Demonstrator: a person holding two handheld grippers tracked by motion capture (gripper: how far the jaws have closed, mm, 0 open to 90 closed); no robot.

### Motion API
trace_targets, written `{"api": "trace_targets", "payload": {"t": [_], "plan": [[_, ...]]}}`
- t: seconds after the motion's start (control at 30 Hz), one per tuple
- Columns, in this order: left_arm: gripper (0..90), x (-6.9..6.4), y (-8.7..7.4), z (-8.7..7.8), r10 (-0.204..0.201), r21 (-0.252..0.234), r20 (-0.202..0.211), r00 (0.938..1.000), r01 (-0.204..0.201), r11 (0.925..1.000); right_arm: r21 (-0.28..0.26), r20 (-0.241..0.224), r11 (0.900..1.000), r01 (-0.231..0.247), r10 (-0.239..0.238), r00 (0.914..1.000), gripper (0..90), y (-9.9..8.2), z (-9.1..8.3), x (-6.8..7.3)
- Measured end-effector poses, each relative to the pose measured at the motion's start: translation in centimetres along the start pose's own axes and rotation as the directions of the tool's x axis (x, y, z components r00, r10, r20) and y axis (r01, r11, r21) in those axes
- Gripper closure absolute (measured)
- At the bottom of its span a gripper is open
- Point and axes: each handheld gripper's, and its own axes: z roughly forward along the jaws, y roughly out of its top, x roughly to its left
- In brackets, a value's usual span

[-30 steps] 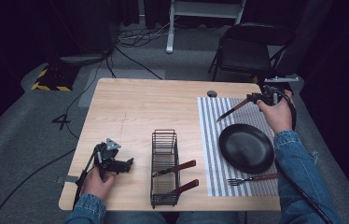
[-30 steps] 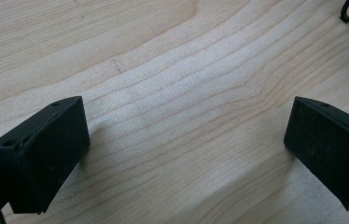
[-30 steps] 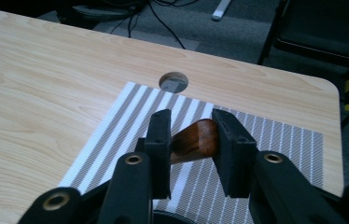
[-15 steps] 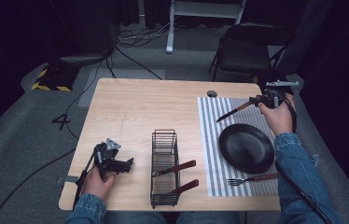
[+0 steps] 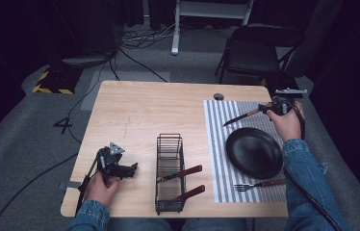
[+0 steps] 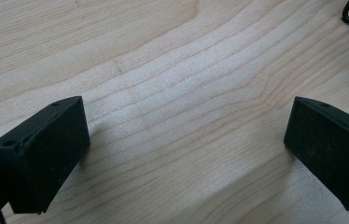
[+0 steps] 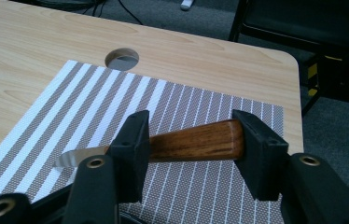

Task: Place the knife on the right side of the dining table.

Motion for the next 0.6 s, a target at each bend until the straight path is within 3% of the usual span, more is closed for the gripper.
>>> {"api": "trace_targets", "payload": {"t": [0.6], "plan": [[0.3,0.0,0.0,0.0,0.000,0.000,0.000,1.0000,0.000,1.0000,0.012,0.005,0.9994,-0.031,0.031,0.9995,40.2,-1.3,1.1,-0.9]]}}
